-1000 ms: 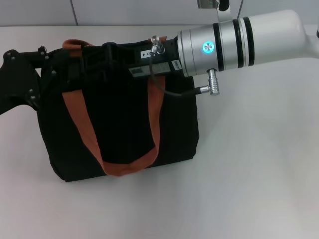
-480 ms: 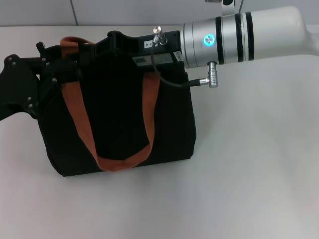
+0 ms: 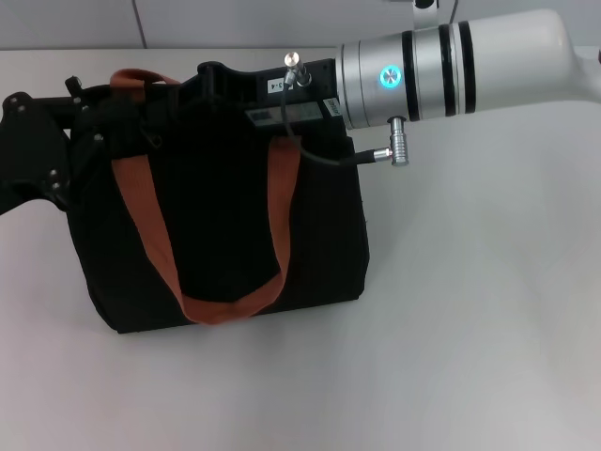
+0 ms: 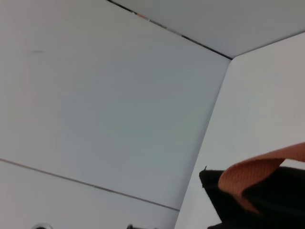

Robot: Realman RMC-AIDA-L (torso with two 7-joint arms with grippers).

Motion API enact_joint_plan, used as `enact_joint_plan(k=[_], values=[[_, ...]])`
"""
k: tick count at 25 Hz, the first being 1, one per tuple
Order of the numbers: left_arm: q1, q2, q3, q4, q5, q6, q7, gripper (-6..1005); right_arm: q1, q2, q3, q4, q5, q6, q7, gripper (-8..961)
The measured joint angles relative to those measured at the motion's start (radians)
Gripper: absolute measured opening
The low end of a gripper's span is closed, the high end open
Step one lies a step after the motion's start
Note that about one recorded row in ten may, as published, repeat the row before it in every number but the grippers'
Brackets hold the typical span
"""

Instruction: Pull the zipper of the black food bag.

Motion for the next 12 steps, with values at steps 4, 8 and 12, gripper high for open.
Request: enact_joint_plan(k=[4,8,12], values=[[-0.001,0.0,-0.001,-0.004,-0.004,-0.014,0.0,19,-0.013,-0.004,-0.001,-0.028,-0.002,-0.007,-0.04,86],[-0.004,0.002,-0.021,-0.004,-0.006,-0.021,-0.025,19,-0.02,-0.008,-0.001,-0.042,-0.003,-0.007,-0.055,89],[-0.009,0.005,-0.027,-0.003,-0.006,-0.034,-0.056,19,-0.015,-0.01,0.001,-0.046,-0.013,-0.006,-0.068,220]])
